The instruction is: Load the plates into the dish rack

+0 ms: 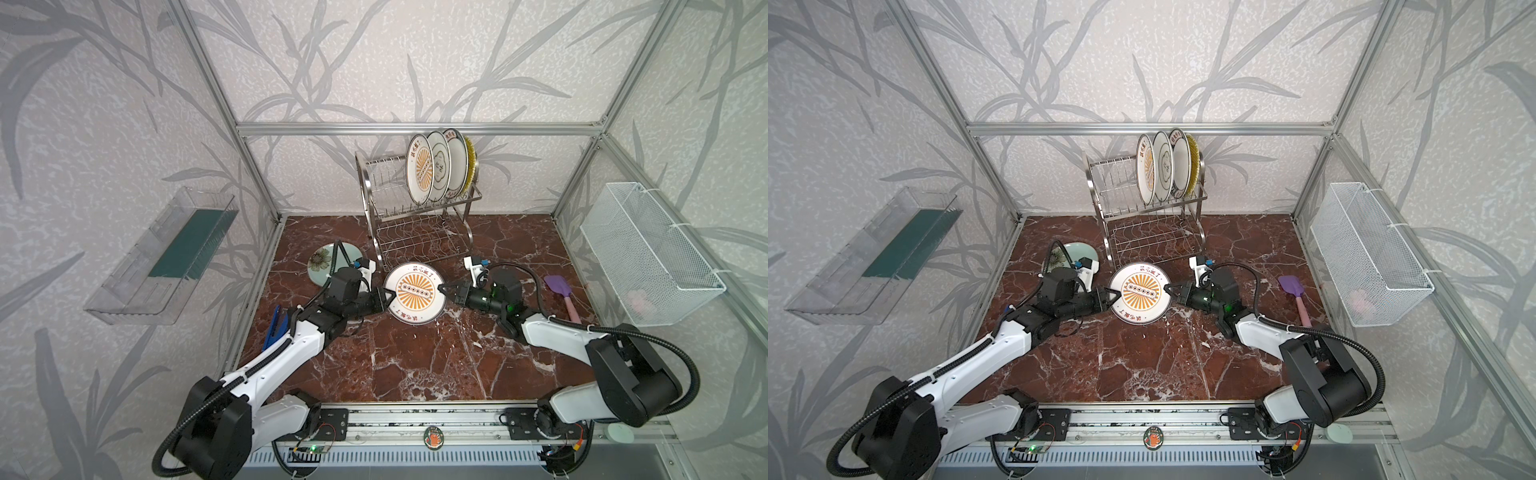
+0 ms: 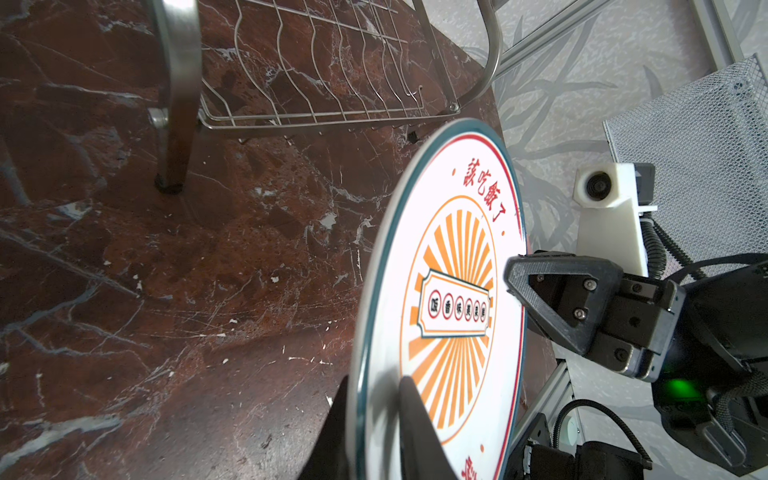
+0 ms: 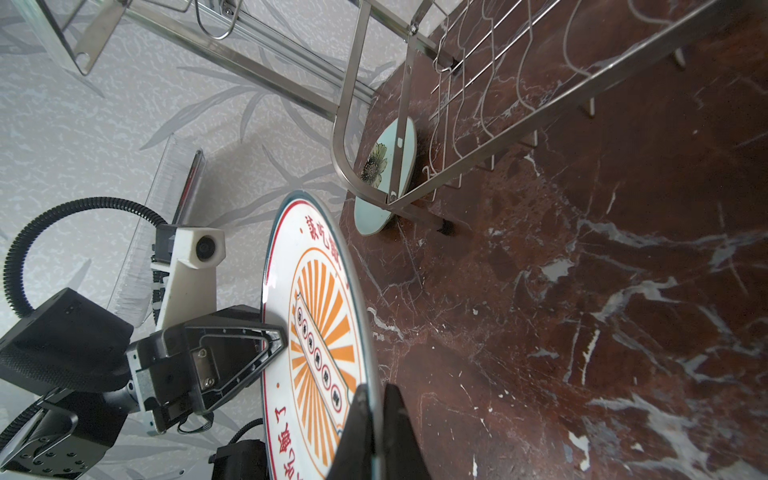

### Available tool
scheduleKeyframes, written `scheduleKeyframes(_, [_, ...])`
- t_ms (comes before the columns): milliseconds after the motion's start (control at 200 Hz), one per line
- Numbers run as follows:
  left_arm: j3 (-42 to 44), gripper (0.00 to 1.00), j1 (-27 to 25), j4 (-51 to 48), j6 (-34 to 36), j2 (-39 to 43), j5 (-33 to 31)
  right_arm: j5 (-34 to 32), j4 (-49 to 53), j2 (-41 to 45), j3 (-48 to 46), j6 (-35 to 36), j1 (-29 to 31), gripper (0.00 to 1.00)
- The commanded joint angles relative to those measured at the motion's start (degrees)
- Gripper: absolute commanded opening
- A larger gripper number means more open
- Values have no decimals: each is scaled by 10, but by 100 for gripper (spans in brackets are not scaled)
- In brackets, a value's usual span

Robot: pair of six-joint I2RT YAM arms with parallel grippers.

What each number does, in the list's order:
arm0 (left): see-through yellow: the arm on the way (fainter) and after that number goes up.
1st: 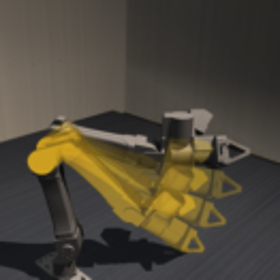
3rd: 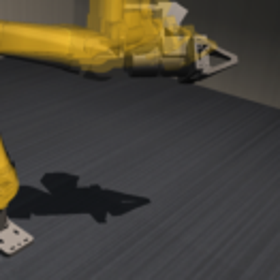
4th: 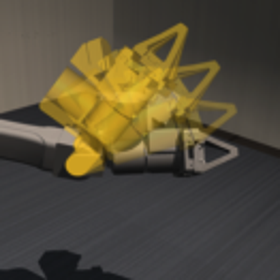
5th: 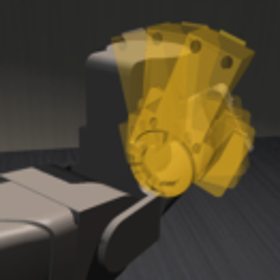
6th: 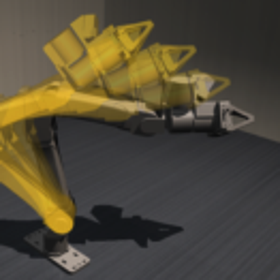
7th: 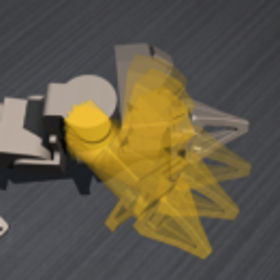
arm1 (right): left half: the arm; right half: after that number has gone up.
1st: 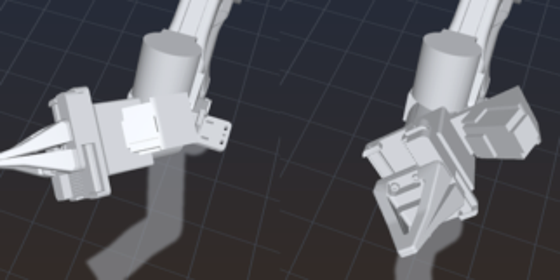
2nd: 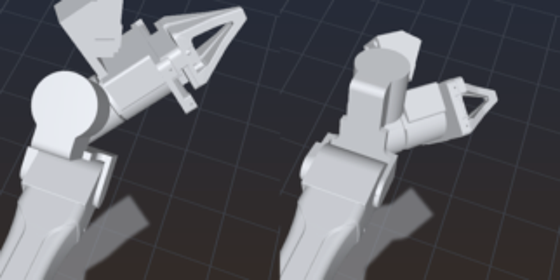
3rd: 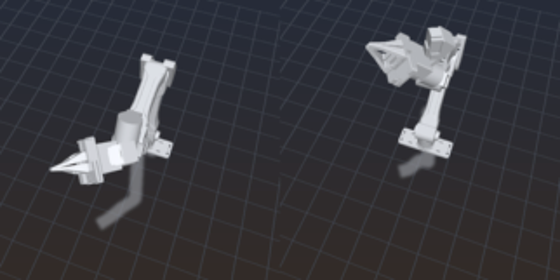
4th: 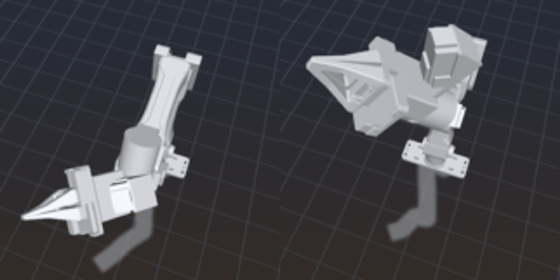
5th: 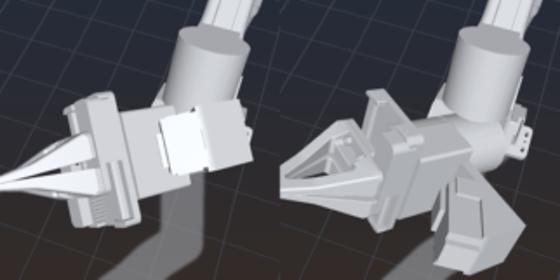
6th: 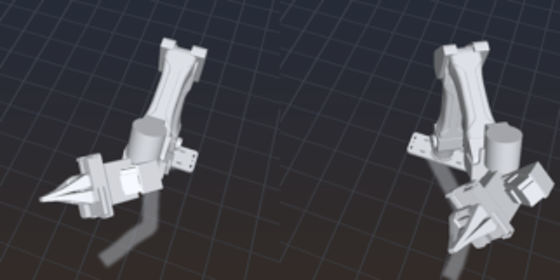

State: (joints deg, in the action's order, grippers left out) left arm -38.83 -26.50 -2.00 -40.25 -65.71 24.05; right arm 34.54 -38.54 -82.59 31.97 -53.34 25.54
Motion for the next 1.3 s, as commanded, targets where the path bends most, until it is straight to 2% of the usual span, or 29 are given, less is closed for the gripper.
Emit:
scheduleKeyframes(0, [0, 14, -3, 10, 1, 3, 4, 1, -34, 1, -3, -5, -2, 0])
scheduleKeyframes(335, [2, 5, -2, 15, 2, 4, 7, 3, -34, 1, -3, -6, -2, 0])
scheduleKeyframes(415, [2, 0, -3, 17, 0, 4, 7, 3, -35, 1, -4, -8, -1, 0])
scheduleKeyframes(680, [10, 0, -2, 71, -20, 3, 22, 3, -55, 6, -7, -13, -2, 0])
scheduleKeyframes(1025, [17, 0, -2, 160, -54, 1, 35, 7, -52, 9, -3, -12, -1, 24])
scheduleKeyframes(1295, [16, 0, -2, 189, -68, -11, 45, 17, -85, -7, -3, -29, -1, 26])
